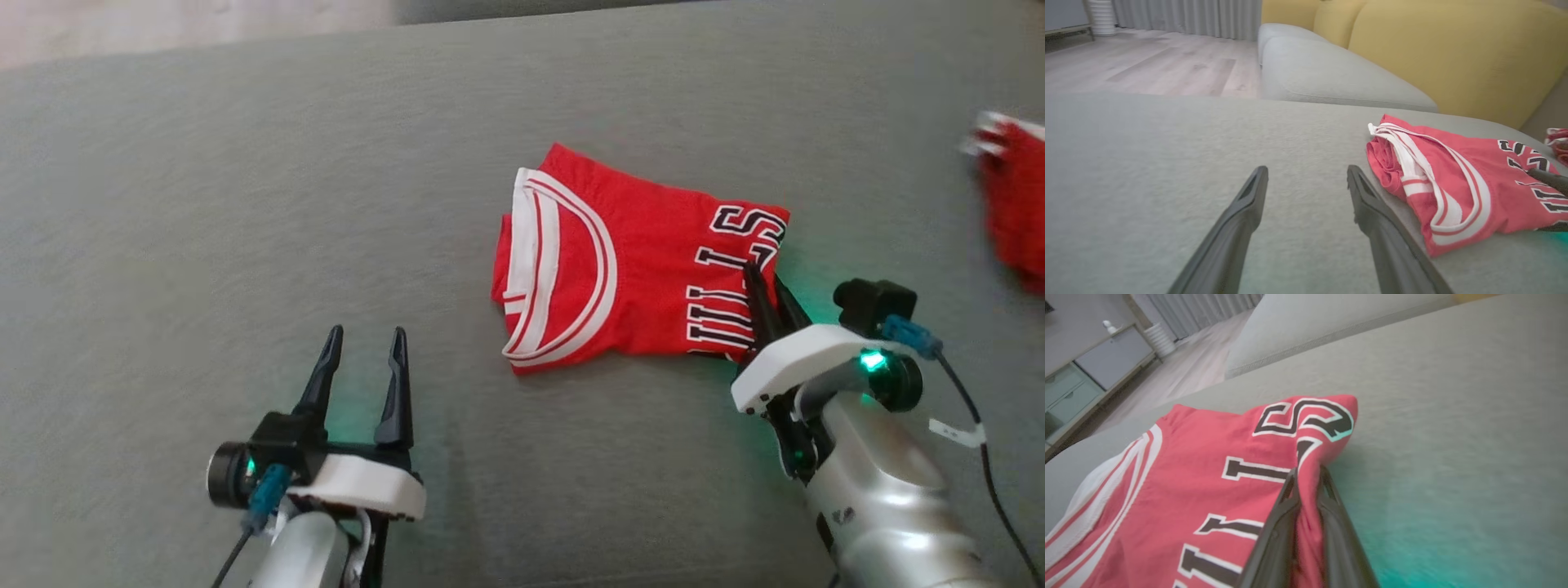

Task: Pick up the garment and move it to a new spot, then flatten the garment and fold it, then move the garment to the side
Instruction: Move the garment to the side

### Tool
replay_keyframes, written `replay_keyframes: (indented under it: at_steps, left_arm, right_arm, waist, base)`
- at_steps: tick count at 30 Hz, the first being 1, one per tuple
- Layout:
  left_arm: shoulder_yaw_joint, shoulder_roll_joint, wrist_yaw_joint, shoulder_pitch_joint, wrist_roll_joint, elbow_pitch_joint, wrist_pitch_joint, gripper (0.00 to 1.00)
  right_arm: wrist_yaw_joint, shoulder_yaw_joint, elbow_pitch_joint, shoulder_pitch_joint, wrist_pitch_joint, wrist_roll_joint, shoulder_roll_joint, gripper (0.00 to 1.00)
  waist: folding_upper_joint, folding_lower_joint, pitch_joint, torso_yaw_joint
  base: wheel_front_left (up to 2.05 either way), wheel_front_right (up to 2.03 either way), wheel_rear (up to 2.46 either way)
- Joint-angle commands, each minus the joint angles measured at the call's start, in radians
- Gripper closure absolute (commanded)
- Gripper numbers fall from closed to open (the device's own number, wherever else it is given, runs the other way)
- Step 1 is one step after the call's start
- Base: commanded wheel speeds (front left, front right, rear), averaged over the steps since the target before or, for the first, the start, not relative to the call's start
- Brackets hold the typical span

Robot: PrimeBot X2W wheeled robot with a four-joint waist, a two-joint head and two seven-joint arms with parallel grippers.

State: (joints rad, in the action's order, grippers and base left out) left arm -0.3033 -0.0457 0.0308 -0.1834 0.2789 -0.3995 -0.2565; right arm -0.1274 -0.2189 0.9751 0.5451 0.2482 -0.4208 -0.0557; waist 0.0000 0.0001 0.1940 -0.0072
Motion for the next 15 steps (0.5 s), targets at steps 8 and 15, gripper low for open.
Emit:
replay_keyframes:
  at_steps: [8,15]
  left_arm:
    - [-0.028,-0.004,-0.006,-0.044,0.013,0.004,-0.005,0.00]
    - [-0.087,-0.004,-0.007,-0.058,0.019,-0.014,-0.005,0.00]
  right_arm:
    - [-0.003,0.001,-0.084,-0.069,0.013,-0.001,0.005,1.00]
    - [-0.003,0.019,-0.114,-0.065,0.013,0.012,-0.029,1.00]
  waist:
    - [0.0000,-0.0001,-0.003,-0.283]
    - [0.0000,-0.0001,0.018,-0.295]
  base:
    - [0.00,0.00,0.00]
    - [0.00,0.00,0.00]
